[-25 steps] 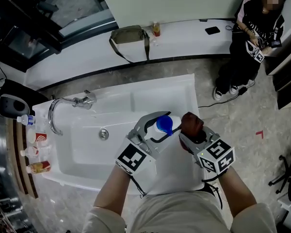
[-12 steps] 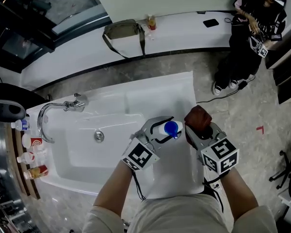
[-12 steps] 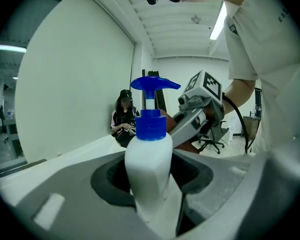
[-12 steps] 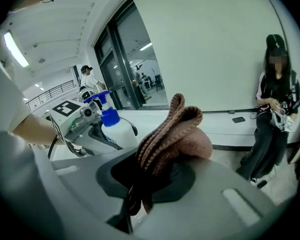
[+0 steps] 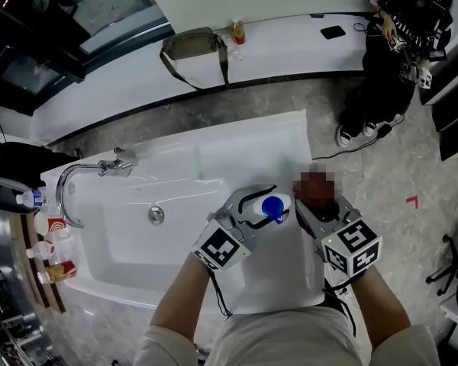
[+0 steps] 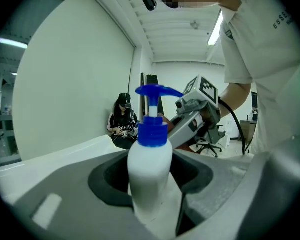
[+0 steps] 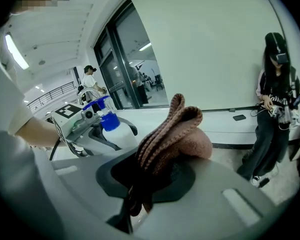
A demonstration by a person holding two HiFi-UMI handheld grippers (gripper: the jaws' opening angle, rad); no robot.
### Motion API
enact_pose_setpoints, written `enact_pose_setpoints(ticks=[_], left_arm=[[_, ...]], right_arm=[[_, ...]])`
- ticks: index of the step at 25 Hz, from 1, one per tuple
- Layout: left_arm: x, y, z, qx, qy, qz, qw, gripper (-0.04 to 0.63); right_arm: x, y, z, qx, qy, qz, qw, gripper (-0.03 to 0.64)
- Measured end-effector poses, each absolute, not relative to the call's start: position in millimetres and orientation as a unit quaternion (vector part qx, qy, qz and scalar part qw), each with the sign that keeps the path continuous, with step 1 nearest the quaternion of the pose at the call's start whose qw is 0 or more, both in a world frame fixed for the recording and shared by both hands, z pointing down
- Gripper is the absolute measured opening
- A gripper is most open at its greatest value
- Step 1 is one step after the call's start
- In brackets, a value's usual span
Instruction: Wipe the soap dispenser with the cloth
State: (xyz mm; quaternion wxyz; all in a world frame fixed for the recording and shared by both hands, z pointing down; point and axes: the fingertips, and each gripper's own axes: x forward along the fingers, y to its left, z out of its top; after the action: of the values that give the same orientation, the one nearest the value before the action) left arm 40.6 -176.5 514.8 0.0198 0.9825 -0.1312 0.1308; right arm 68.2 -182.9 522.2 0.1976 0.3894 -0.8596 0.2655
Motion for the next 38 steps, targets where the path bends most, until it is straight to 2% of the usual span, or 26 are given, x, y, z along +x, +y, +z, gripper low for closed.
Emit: enact_pose_setpoints(ticks=[7, 11, 16, 19, 21, 26, 35, 38], left_arm=[[17.4, -172.5, 471.8, 0.977, -0.185, 0.103, -0.007, 0.212], [-37.5, -173.1, 441.8, 0.941, -0.332, 0.039, 0.052, 0.211], [-67.4, -151.4, 435.7, 0.912, -0.404, 0.056, 0.052, 0.205], [-73.9, -136.9, 428.3, 0.894, -0.442, 0.054, 0.051, 0.069], [-74.2, -124.2, 421.1, 0.889, -0.452, 0.057, 0.037, 0.001], [-77.5, -87.1, 393.2, 0.887, -0.461, 0.041, 0.006, 0.000], [-65.4, 31.6, 366.1, 0.854, -0.516, 0.035, 0.056, 0.000], [-56.8, 79.8, 359.2, 0.850, -0.524, 0.029, 0.046, 0.000]], right_arm=[[66.3, -178.2, 515.8, 0.402, -0.854, 0.263, 0.199, 0.078], [70.1, -169.4, 505.9, 0.421, -0.846, 0.262, 0.196, 0.078], [67.6, -147.2, 495.0, 0.449, -0.832, 0.259, 0.196, 0.078], [66.4, -128.5, 489.2, 0.472, -0.822, 0.250, 0.197, 0.078], [65.2, -114.2, 485.1, 0.485, -0.816, 0.250, 0.191, 0.078], [55.4, -67.6, 473.6, 0.489, -0.812, 0.270, 0.168, 0.078], [55.9, 45.2, 437.2, 0.465, -0.849, 0.190, 0.163, 0.078], [61.4, 88.5, 430.2, 0.463, -0.855, 0.166, 0.164, 0.078]])
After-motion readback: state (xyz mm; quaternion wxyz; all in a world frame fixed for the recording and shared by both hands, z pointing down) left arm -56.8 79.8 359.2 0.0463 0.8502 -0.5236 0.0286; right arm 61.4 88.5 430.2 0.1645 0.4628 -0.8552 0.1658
